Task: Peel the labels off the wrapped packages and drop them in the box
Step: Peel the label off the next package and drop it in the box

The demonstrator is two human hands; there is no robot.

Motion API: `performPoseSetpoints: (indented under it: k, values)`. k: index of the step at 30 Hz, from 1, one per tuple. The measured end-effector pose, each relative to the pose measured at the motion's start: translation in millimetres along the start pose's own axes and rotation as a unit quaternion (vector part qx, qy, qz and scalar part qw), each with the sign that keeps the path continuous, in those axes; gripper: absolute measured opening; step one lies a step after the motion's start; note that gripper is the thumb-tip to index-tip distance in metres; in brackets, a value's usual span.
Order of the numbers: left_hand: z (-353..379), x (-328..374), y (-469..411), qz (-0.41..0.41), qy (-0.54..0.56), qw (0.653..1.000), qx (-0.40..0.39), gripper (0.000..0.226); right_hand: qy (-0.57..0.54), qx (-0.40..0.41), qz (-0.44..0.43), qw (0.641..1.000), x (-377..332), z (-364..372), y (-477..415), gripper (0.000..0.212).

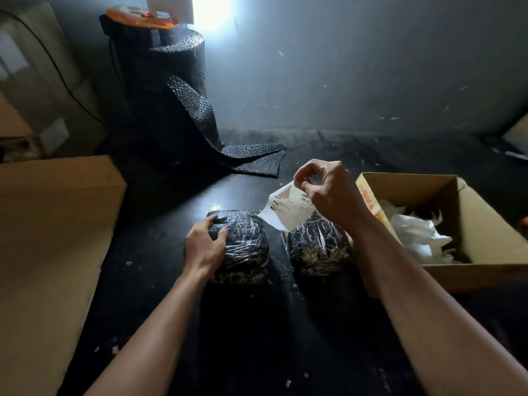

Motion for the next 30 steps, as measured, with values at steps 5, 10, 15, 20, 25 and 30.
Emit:
performPoseSetpoints:
  k: [5,10,15,20,25,30]
  values:
    - [57.5,70.3,25.3,0.073,0.01,0.996,-0.05,0.045,0.041,0.031,0.015,0.999,53.5,-57.9,4.0,0.009]
    - [149.3,138.6,58.3,0.113,0.027,0.988,-0.106,0.043,0.084,0.076,0.063,0.992,125.2,-117.1,13.2,0.01]
    - [241.5,190.3,87.5,0.09,0.045,0.978,-0.18,0.051,0.116,0.098,0.083,0.985,191.2,-167.5,22.7,0.007]
    - [312.4,198.8,95.5,0.057,0.031,0.976,-0.21,0.069,0.115,0.099,0.107,0.983,258.6,-184.9,33.5,0.006]
    - [342.3,198.3,103.1,0.041,0.041,0.981,-0.187,0.068,0.107,0.062,0.132,0.984,304.8,-181.3,37.0,0.006]
    - [343.9,201.3,109.1,0.036,0.08,0.984,-0.157,0.062,0.089,0.038,0.125,0.987,329.3,-168.8,30.1,0.007]
Point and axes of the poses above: each hand's wrist, its own y-axis away from the middle knuckle, its own z-axis out of the palm, x = y × z, the point moved 3 cm from there along -y, towards the middle knuckle, and after that the axes turned 8 degrees about y, right-handed, at the moved point
